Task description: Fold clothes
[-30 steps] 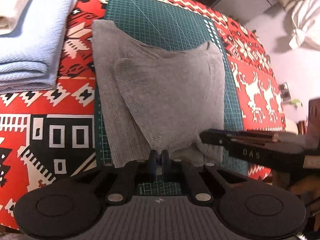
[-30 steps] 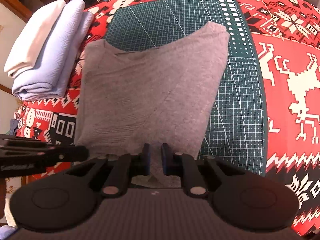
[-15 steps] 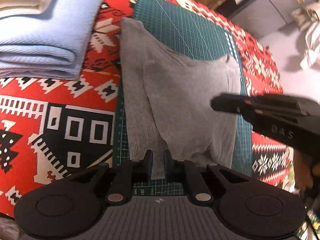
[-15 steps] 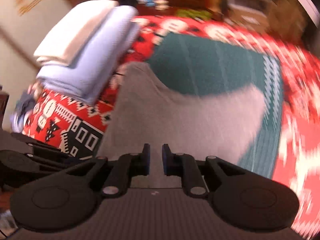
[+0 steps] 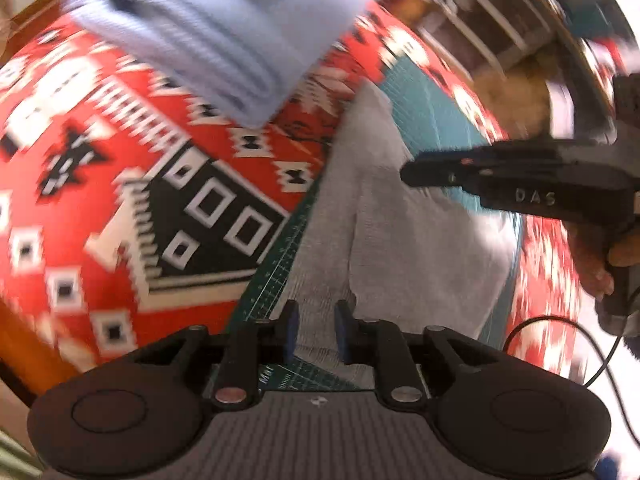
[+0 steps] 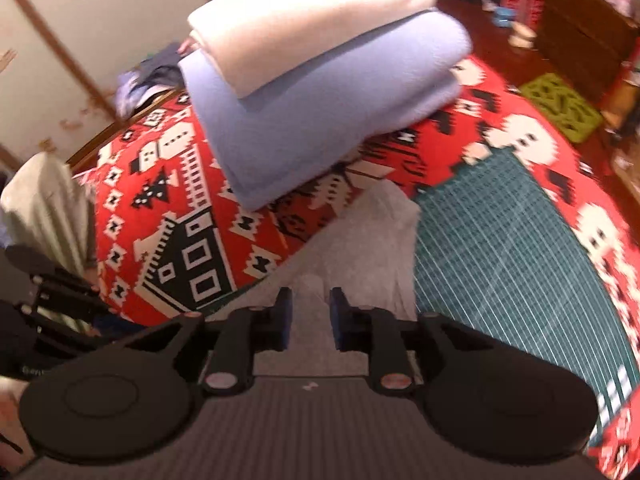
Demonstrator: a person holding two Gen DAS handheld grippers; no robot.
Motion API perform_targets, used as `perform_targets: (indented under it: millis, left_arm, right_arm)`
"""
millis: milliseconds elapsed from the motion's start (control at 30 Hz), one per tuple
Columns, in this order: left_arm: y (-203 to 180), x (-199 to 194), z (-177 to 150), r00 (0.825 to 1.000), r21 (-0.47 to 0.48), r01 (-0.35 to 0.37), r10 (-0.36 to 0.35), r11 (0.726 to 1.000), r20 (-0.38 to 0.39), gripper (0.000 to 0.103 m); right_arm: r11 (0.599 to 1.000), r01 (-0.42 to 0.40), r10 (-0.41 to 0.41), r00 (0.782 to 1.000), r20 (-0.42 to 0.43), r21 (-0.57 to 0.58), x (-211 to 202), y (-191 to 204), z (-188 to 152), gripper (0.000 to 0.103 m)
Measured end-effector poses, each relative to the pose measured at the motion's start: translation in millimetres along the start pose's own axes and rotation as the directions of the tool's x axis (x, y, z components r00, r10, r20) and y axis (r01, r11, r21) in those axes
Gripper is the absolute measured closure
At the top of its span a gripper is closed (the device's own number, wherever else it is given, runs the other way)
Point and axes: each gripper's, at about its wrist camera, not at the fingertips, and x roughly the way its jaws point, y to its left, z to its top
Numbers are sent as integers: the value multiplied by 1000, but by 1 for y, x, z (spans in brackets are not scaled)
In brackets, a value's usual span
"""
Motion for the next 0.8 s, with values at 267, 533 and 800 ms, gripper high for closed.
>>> perform_targets:
  millis: [267,533,800]
  left_arm:
    - [-8,4,-39,995,-125,-22,33,992,89,80]
    - [-14,9,-46,988,-156,-5,28,988,149,81]
    - [-31,6,-53,987,-65,-12,22,998,159,101]
  right_arm:
    - [991,-62,56,997,-54,-116,19,-3,11,80]
    - [992,-57,47,995,-86,-115,38,-8,14,96]
    - [986,-118,112,992,-52,-122,16,-6,16,101]
